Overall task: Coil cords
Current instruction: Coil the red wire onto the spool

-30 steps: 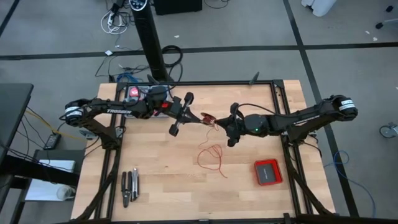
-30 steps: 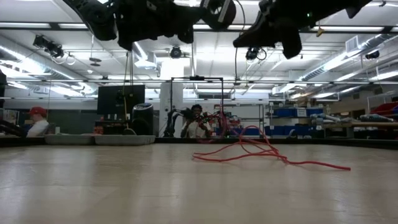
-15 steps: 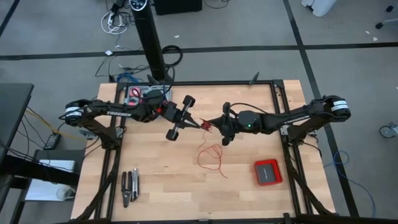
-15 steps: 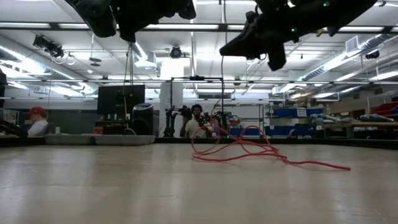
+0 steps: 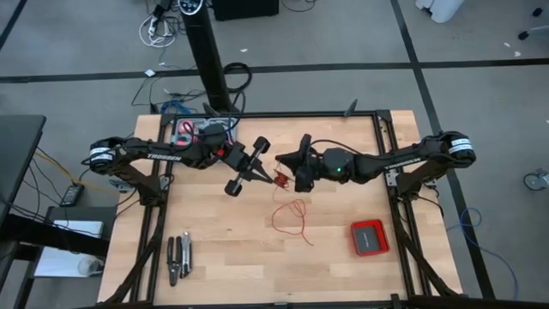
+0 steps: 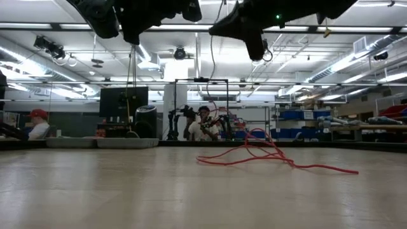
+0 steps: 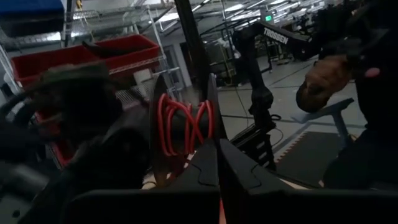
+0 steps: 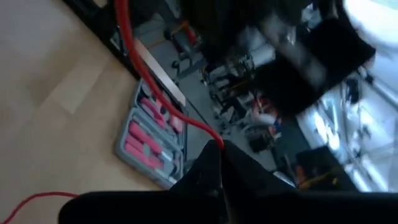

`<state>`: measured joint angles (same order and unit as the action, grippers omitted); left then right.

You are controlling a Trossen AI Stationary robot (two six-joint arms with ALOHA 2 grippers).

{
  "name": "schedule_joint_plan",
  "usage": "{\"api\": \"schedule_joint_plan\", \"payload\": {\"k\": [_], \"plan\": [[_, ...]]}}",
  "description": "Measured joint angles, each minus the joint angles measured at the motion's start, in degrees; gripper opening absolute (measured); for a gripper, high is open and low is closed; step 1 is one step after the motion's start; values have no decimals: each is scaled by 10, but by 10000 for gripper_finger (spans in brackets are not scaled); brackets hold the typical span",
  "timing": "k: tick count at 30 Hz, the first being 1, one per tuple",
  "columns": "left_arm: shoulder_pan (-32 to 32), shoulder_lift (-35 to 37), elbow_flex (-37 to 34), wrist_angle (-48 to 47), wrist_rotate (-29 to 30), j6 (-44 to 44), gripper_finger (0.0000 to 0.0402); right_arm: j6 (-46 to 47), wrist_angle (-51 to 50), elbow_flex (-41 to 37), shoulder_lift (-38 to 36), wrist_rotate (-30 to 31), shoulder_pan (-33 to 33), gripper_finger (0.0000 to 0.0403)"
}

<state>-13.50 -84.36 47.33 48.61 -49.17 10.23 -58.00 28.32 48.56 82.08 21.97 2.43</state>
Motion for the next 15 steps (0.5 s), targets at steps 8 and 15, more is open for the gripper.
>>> {"api": "schedule_joint_plan", "payload": {"k": [8,15], "plan": [[-4,0,0,-18,-35,-22,0,-86,-63,25,1,-71,11,0],[-4,0,0,-20,-44,-29,0,-115,-40,27,1,-69,19,0]]}}
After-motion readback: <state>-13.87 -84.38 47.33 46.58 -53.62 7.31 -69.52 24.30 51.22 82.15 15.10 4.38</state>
